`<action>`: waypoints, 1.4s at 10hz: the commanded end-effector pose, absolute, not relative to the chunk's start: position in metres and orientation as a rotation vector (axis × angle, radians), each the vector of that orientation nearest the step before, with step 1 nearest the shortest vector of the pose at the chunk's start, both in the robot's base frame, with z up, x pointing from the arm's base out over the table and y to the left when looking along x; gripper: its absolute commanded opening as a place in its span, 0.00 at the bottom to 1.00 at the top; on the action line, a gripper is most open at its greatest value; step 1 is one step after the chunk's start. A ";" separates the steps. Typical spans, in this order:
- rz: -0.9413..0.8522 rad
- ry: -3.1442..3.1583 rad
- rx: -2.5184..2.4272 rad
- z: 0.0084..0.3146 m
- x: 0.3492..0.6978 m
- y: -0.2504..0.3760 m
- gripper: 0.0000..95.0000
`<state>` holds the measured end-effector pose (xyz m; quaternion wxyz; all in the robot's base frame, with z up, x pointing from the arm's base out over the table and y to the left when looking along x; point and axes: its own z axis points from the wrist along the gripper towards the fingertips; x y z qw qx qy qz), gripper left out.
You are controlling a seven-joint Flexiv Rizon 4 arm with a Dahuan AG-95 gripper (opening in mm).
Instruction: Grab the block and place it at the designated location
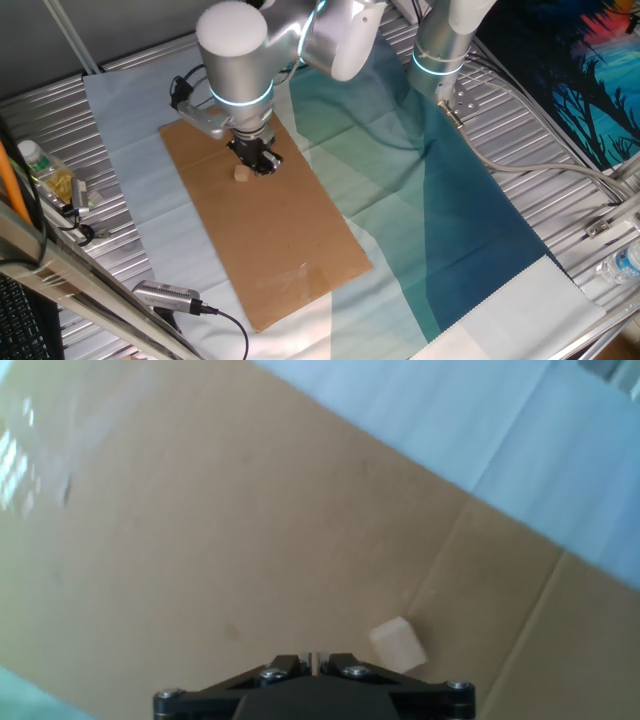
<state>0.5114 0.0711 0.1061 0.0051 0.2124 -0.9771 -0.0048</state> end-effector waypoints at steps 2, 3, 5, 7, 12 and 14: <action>-0.084 -3.037 0.376 0.112 0.518 0.091 0.00; -0.087 -3.041 0.352 0.112 0.518 0.091 0.00; -0.086 -3.047 0.357 0.112 0.518 0.091 0.00; -0.080 -3.046 0.368 0.112 0.518 0.091 0.00; -0.083 -3.032 0.354 0.112 0.518 0.091 0.00; -0.087 -3.031 0.356 0.112 0.518 0.091 0.00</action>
